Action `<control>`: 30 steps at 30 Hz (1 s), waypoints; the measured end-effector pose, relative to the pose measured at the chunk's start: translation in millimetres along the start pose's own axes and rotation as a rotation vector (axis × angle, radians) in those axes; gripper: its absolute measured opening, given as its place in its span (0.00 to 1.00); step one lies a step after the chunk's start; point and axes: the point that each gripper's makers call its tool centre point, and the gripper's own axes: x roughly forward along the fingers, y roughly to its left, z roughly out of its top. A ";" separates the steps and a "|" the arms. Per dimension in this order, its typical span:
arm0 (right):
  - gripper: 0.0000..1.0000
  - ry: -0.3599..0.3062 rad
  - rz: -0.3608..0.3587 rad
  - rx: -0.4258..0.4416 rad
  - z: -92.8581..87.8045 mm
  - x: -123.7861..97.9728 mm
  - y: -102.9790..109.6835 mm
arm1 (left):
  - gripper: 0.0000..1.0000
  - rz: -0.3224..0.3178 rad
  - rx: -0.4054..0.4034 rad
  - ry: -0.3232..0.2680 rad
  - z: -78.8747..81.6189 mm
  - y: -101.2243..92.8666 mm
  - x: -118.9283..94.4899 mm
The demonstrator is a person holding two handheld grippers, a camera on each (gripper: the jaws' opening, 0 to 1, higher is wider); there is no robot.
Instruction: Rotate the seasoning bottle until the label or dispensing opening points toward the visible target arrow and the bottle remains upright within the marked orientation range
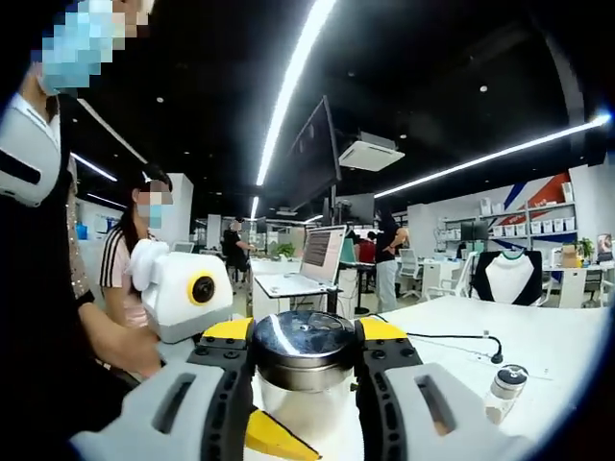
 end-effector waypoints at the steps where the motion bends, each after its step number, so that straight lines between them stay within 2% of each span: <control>1: 0.37 -0.006 0.030 -0.005 1.6 -0.9 3.0 | 0.46 -0.031 -0.021 -0.021 2.2 -3.5 -0.1; 5: 0.37 0.013 0.100 -0.063 3.2 -0.2 13.3 | 0.46 -0.050 -0.033 -0.039 3.9 -8.1 -0.1; 9: 0.38 -0.007 0.091 -0.058 6.4 -0.2 13.1 | 0.46 0.014 0.010 -0.043 8.0 -4.7 -2.0; 11: 0.38 -0.024 0.069 -0.056 8.3 0.2 12.7 | 0.45 0.041 0.005 -0.043 9.7 -2.8 -2.3; 13: 0.38 -0.028 0.014 -0.060 8.6 1.2 8.4 | 0.45 0.114 -0.008 -0.026 7.6 6.4 -2.5; 15: 0.38 -0.015 -0.054 -0.064 5.1 2.5 2.7 | 0.45 0.153 0.016 -0.004 4.6 11.6 -2.8; 20: 0.38 -0.009 -0.219 -0.102 1.1 7.9 -4.2 | 0.45 0.208 0.000 0.014 1.1 16.5 -1.7; 22: 0.39 -0.015 -0.270 -0.073 0.4 8.8 -7.6 | 0.45 0.229 0.001 0.021 0.0 17.2 -1.8; 26: 0.38 -0.030 -0.278 -0.082 1.4 9.0 -9.9 | 0.45 0.238 0.003 0.021 0.5 17.5 -4.4; 30: 0.38 -0.029 -0.213 -0.064 3.7 8.2 -5.3 | 0.46 0.230 0.028 0.012 2.5 15.0 -10.2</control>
